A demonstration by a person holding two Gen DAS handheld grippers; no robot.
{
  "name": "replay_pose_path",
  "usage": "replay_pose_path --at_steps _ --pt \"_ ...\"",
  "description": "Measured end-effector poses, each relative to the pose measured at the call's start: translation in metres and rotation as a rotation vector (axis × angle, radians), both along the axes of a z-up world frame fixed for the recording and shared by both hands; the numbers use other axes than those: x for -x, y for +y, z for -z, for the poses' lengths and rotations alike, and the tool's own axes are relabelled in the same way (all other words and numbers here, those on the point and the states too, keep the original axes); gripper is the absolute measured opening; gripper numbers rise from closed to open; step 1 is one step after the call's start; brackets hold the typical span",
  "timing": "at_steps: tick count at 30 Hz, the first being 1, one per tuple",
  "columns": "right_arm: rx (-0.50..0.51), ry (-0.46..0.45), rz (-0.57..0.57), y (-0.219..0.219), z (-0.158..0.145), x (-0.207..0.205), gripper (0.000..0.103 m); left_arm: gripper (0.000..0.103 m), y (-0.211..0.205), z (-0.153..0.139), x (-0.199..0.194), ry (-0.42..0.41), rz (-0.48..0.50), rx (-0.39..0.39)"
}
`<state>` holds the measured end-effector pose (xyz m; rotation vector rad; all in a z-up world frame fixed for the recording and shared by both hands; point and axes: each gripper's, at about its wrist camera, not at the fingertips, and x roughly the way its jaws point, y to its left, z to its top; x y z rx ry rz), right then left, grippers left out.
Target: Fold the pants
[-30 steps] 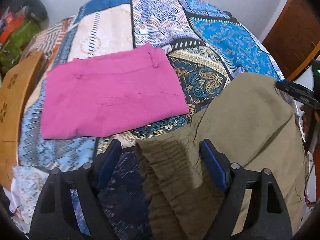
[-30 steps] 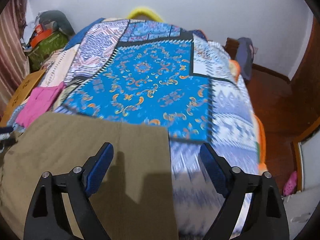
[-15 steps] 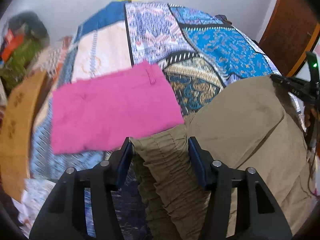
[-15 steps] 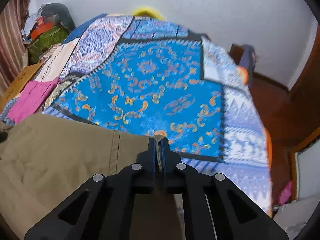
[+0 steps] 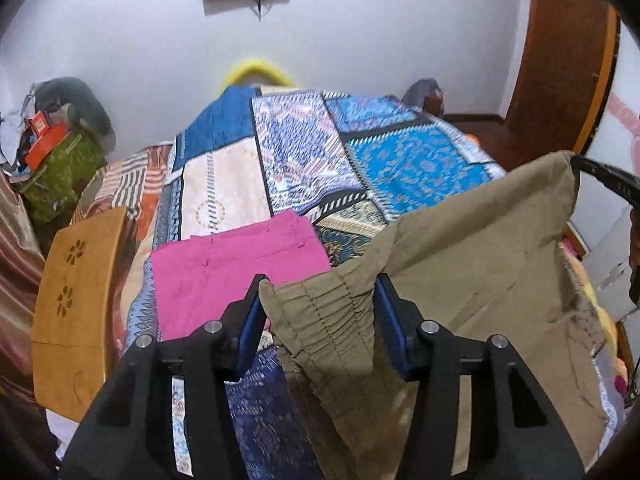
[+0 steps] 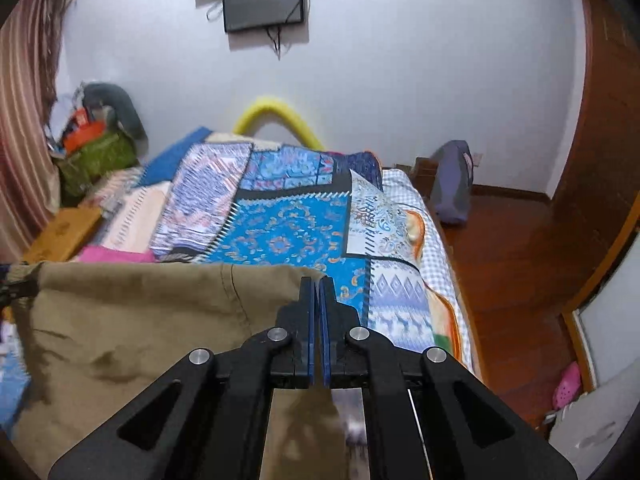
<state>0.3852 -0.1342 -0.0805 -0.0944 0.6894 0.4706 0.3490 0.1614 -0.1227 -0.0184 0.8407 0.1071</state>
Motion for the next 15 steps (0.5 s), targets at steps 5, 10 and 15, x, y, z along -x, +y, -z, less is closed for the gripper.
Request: replay_pose_path --at_steps 5,10,15 --pt "-0.038 -0.002 -0.003 -0.027 -0.015 0.044 0.002 0.052 -0.019 -0.02 0.036 -0.028 0.015 0.007" --pt "-0.094 0.003 -0.008 -0.045 -0.019 0.085 0.002 0.052 -0.031 -0.029 0.073 -0.04 0.032 0.018" --pt "-0.1 0.021 -0.027 -0.065 -0.019 0.13 0.002 0.052 -0.047 -0.024 0.119 -0.029 0.088 0.021"
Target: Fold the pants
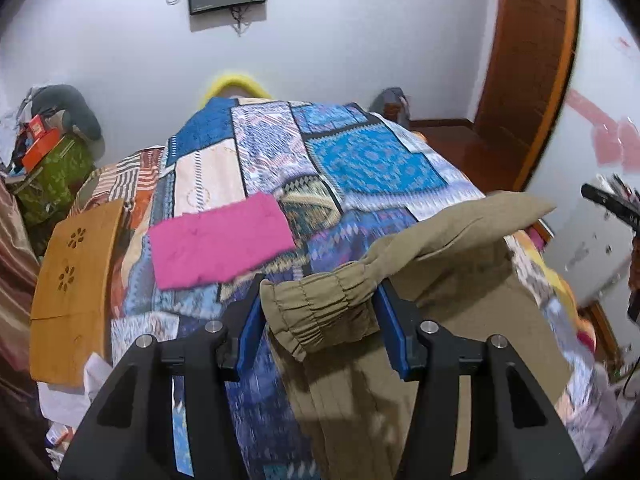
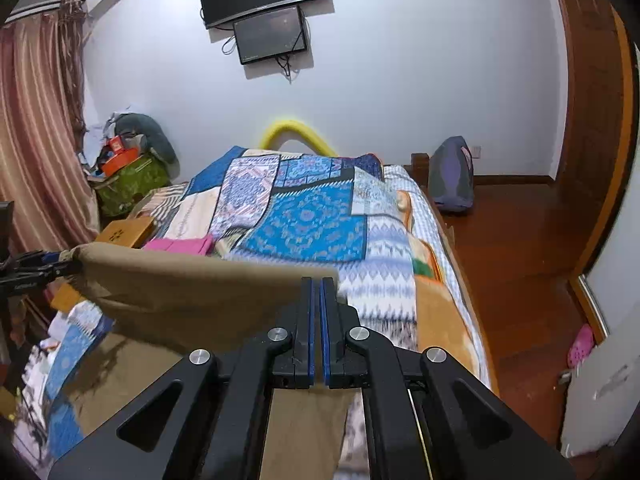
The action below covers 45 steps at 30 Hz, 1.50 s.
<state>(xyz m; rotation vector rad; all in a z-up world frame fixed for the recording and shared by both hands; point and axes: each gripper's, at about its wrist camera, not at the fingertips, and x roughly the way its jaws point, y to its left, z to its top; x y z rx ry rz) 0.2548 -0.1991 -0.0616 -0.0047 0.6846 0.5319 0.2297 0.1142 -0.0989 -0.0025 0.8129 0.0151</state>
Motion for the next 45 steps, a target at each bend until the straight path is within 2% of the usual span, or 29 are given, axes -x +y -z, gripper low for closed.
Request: replay_pose_path --at_steps 3,7,12,14,16,17,23,27,29,35,36,38,39,42,45 --pt "0.033 0.025 -0.025 -0.002 0.006 0.018 0.002 0.052 -0.017 0.013 0.027 0.016 0.044 -0.047" --pt "0.116 0.068 -0.084 0.005 0.03 0.04 0.002 0.052 -0.034 0.04 0.049 0.063 0.074 -0.096" --pt "0.195 0.095 -0.128 0.025 0.063 0.055 0.004 0.052 -0.037 0.059 0.059 0.085 0.071 -0.105" --pt "0.24 0.092 -0.138 0.037 0.078 0.054 0.015 0.052 -0.034 0.062 0.058 0.09 0.063 -0.101" --pt "0.263 0.076 -0.14 0.042 0.091 0.055 0.039 0.052 -0.032 0.063 0.055 0.093 0.056 -0.093" --pt "0.276 0.07 -0.143 0.048 0.099 0.05 0.043 0.052 -0.03 0.064 0.054 0.093 0.052 -0.083" --pt "0.338 0.1 -0.165 0.065 0.135 0.032 0.044 0.052 -0.022 0.068 0.041 0.099 0.025 -0.045" --pt "0.381 0.107 -0.253 0.081 0.159 0.023 0.044 0.052 -0.016 0.068 0.035 0.096 0.013 -0.009" --pt "0.412 0.075 -0.286 0.089 0.166 0.021 0.044 0.052 -0.015 0.07 0.035 0.096 0.01 0.005" --pt "0.369 0.067 -0.295 0.096 0.165 0.004 0.043 0.052 -0.016 0.073 0.031 0.097 0.007 0.013" --pt "0.358 0.064 -0.288 0.096 0.165 0.004 0.041 0.052 -0.016 0.072 0.03 0.096 0.008 0.017" --pt "0.334 0.057 -0.29 0.094 0.164 0.005 0.018 0.052 -0.017 0.072 0.029 0.095 0.011 0.021" --pt "0.322 0.053 -0.292 0.094 0.163 0.007 0.015 0.052 -0.017 0.071 0.028 0.095 0.009 0.018" --pt "0.331 0.036 -0.281 0.096 0.159 0.011 0.012 0.052 -0.017 0.069 0.027 0.092 0.001 0.008" --pt "0.28 0.078 -0.273 0.086 0.15 0.011 0.01 0.051 -0.014 0.064 0.029 0.09 0.002 0.035"
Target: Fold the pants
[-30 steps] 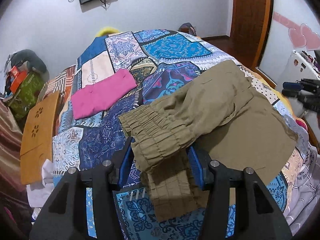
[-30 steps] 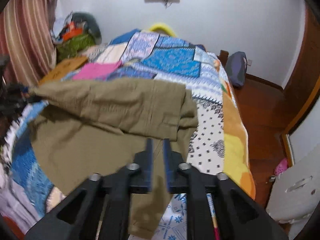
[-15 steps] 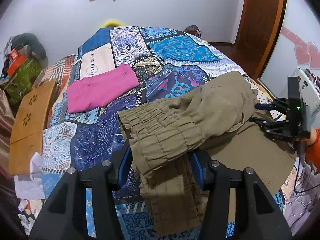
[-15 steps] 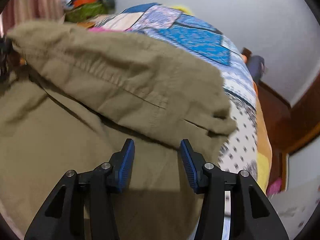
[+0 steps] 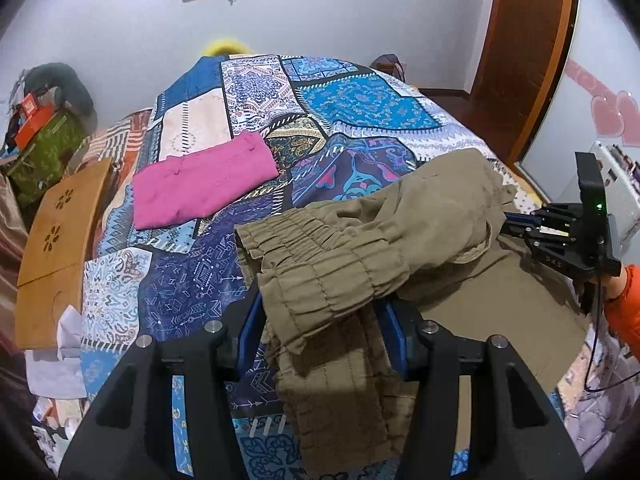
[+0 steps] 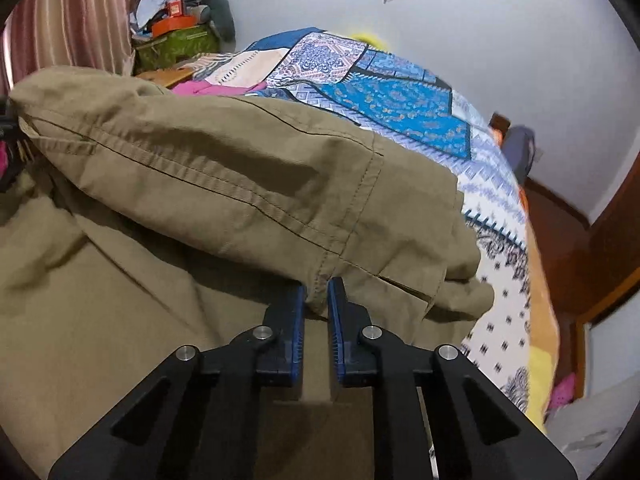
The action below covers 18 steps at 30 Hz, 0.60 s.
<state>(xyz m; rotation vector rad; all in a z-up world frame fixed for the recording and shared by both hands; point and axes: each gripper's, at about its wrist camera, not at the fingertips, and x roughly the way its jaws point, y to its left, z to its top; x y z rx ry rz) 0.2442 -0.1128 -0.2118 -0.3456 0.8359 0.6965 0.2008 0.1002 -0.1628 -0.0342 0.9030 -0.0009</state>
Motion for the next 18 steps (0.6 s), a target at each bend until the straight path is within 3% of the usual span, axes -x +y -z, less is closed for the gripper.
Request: replay_pose_path --at_steps 3,6,18 --pt "-0.049 -0.006 0.038 -0.017 -0.018 0.007 0.009 0.041 0.001 -0.006 0.007 -0.004 0.005 0.025" --pt "-0.113 -0.012 0.08 -0.037 -0.038 0.021 0.008 0.031 -0.002 -0.011 0.015 -0.012 0.005 0.0" --pt "-0.137 -0.033 0.076 -0.06 -0.074 0.094 0.007 0.028 -0.009 -0.021 0.057 -0.03 0.023 -0.013"
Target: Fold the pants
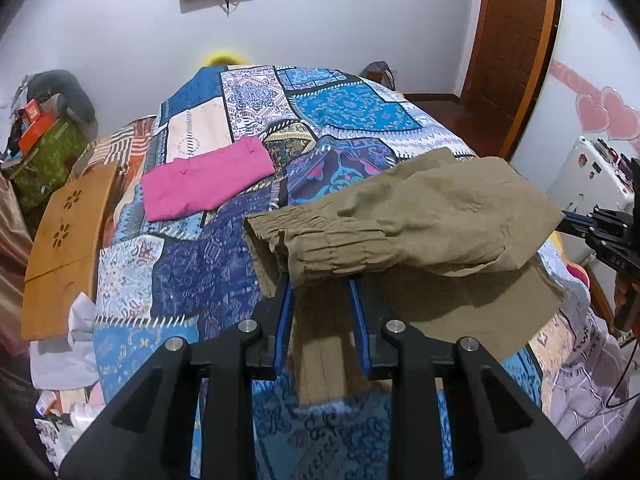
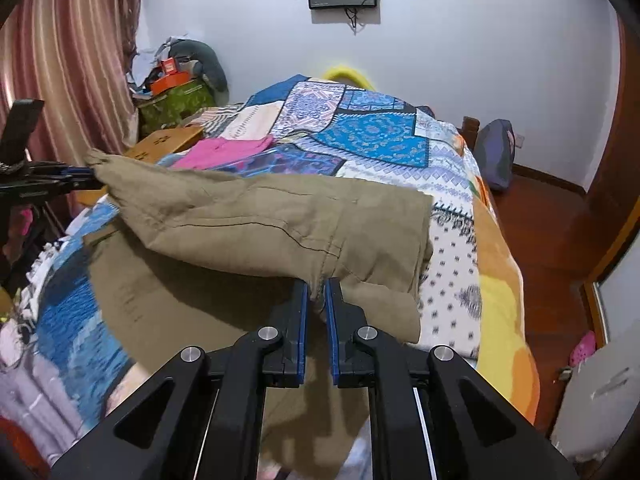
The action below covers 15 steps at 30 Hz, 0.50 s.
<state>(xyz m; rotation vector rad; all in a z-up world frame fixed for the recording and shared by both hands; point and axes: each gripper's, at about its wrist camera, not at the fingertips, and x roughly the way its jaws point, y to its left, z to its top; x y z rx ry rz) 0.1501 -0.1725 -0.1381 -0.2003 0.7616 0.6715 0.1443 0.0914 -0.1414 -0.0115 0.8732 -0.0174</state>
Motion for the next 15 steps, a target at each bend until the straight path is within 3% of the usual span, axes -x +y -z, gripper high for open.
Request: replay_pose_path --at_steps 11,15 --pt "-0.04 0.122 0.073 -0.006 0.038 0.035 0.008 0.028 0.008 0.013 0.035 0.029 0.005 -0.018" --pt "-0.023 0.127 0.077 -0.006 0.038 0.041 0.008 0.028 0.007 0.01 0.043 0.011 0.015 -0.048"
